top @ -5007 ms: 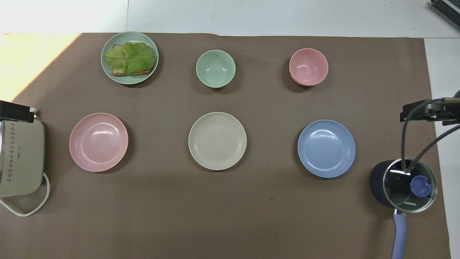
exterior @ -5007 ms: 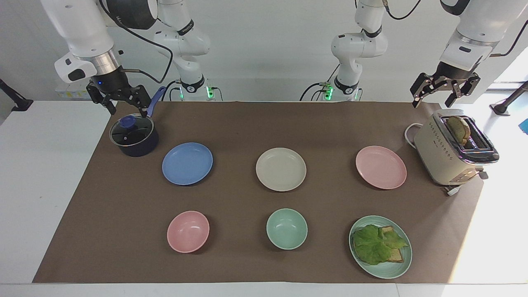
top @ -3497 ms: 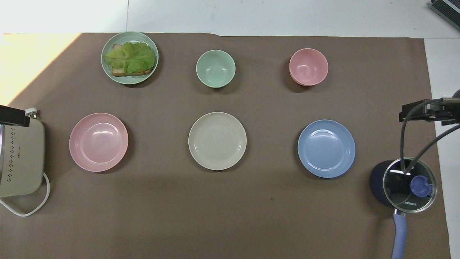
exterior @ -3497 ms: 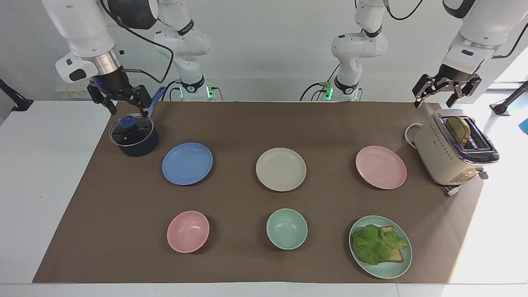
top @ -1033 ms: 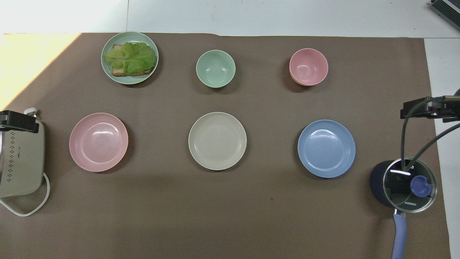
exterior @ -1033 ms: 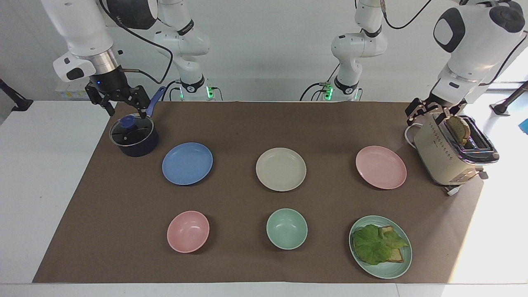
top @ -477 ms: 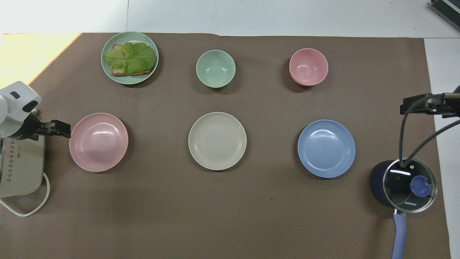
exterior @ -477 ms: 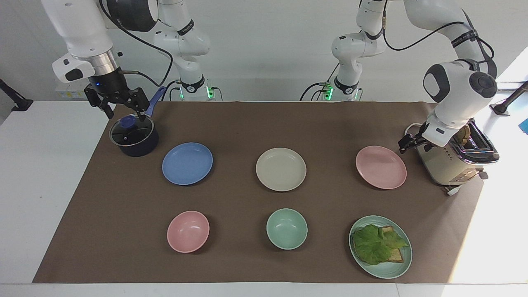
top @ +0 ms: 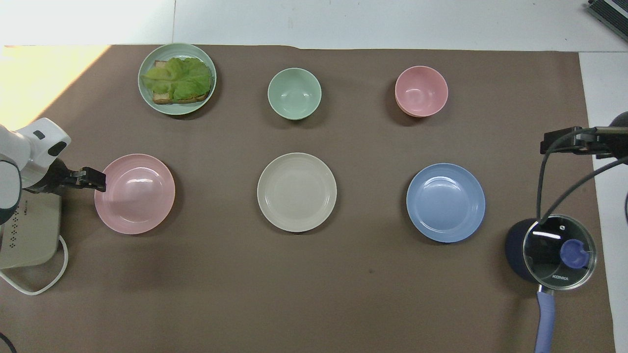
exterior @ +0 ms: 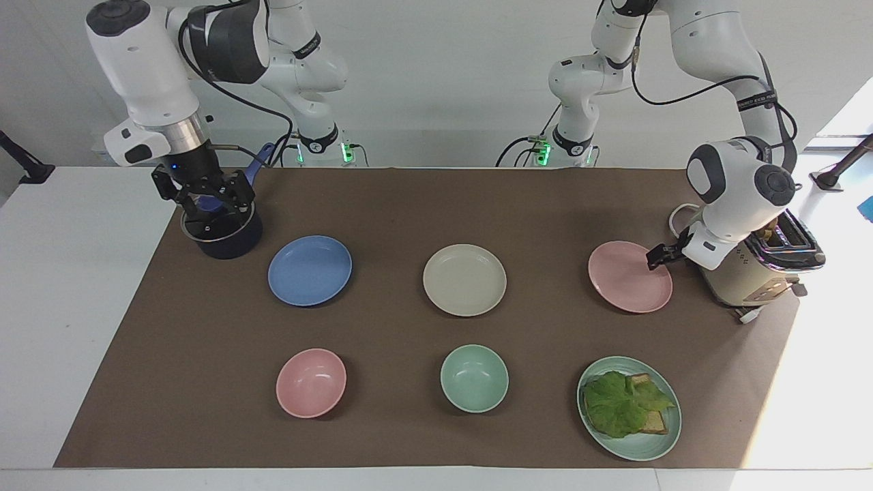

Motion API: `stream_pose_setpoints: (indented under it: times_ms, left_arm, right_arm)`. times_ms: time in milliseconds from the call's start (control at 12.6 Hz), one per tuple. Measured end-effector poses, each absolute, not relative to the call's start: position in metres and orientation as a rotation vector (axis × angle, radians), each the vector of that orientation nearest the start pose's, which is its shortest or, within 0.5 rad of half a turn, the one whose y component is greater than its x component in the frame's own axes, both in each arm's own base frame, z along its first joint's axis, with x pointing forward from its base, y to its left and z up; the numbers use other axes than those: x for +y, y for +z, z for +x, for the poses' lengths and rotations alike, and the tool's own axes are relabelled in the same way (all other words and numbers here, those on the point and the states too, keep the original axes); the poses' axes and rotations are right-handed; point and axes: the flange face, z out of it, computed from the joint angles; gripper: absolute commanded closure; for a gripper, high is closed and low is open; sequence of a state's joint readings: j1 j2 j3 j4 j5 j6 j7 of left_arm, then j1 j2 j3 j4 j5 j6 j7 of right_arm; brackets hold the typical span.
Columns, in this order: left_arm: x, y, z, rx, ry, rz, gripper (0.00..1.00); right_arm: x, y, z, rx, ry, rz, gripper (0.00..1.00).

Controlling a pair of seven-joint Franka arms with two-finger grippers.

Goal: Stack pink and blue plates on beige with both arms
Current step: 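Reach the left gripper to the rim of the pink plate, then grasp the pink plate rim while the right gripper reaches the blue plate, then carry the pink plate onto the beige plate while the right gripper grasps the blue plate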

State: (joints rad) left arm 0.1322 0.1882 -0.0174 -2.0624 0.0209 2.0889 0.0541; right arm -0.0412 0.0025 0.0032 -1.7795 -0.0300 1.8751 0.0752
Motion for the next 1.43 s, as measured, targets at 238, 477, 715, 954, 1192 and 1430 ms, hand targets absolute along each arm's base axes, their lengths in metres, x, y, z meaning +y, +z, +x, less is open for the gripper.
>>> stream_pose_setpoints:
  times_ms: [238,477,715,954,1192,1430]
  left_arm:
    - [0.073,0.317,0.546,-0.116,0.281,-3.131,0.00]
    - [0.077,0.312,0.542,-0.162,0.299,-3.127,0.33]
    - [0.076,0.309,0.537,-0.188,0.316,-3.123,0.97]
    - [0.075,0.309,0.536,-0.205,0.322,-3.121,1.00]
    - [0.073,0.327,0.537,-0.205,0.378,-3.120,1.00]
    - [0.066,0.368,0.547,-0.212,0.480,-3.140,1.00]
  right_arm:
    - [-0.024,0.486,0.587,0.161,-0.115,-3.162,0.00]
    - [-0.024,0.440,0.599,0.157,-0.115,-3.160,0.00]
    - [-0.024,0.411,0.593,0.155,-0.084,-3.161,0.00]
    - [-0.024,0.383,0.580,0.137,-0.034,-3.162,0.00]
    - [-0.034,0.344,0.560,0.086,-0.026,-3.128,0.15]
    - [-0.041,0.319,0.542,0.072,0.002,-3.092,0.31]
